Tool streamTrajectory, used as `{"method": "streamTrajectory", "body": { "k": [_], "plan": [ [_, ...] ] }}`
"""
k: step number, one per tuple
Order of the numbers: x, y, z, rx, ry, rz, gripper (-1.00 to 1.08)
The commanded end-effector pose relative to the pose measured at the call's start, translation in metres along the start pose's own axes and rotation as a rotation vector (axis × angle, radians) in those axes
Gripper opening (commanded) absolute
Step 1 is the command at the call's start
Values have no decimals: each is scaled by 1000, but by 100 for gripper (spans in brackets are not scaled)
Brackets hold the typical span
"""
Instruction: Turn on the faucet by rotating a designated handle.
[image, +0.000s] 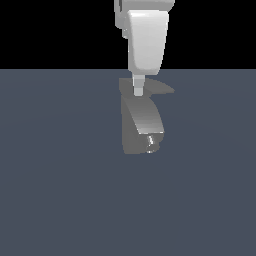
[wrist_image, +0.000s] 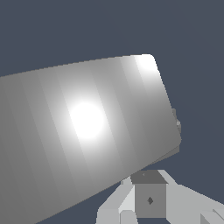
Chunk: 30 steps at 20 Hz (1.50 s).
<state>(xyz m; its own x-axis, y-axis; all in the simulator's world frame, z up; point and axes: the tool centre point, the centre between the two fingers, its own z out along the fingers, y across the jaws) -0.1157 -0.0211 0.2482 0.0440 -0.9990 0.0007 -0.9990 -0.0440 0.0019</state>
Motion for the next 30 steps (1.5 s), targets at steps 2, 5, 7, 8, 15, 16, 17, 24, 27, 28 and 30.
{"method": "streamTrajectory", "body": {
  "k": [2,5,7,8,15,16,17,24,27,28,30],
  "plan": [
    [33,2,0,2,-1,27,-100],
    [51,4,0,2,-1,28,-100],
    [34,1,0,2,0,3,-100],
    [38,-2,0,2,0,4,-100],
    [62,-19,0,2,0,10,-100],
    [66,-22,0,2,0,11,-100],
    [69,-24,0,2,0,12,-100],
    [93,-41,0,2,0,18,-100],
    [103,-48,0,2,0,21,-100],
    [106,-50,0,2,0,21,-100],
    [113,-55,0,2,0,23,-100]
  ]
}}
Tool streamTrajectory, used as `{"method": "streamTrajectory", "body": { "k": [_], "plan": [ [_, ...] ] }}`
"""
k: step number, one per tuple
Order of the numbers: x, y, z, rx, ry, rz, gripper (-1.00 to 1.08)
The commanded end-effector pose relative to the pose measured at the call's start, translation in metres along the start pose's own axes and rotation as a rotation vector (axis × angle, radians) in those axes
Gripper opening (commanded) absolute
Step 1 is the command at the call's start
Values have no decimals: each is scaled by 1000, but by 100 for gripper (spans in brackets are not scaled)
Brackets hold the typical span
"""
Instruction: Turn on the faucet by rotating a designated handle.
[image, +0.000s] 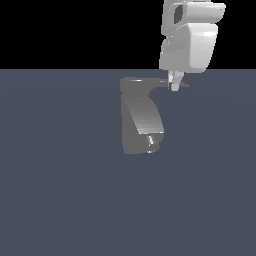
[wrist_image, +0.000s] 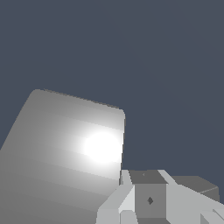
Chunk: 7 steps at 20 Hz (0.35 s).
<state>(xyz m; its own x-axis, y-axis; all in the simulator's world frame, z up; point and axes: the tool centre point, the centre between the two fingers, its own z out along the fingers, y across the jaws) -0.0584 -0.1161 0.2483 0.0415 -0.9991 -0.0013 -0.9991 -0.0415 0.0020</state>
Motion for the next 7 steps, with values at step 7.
{"method": "streamTrajectory", "body": {
  "k": [7],
  "plan": [
    [35,-16,0,2,1,25,-100]
  ]
}}
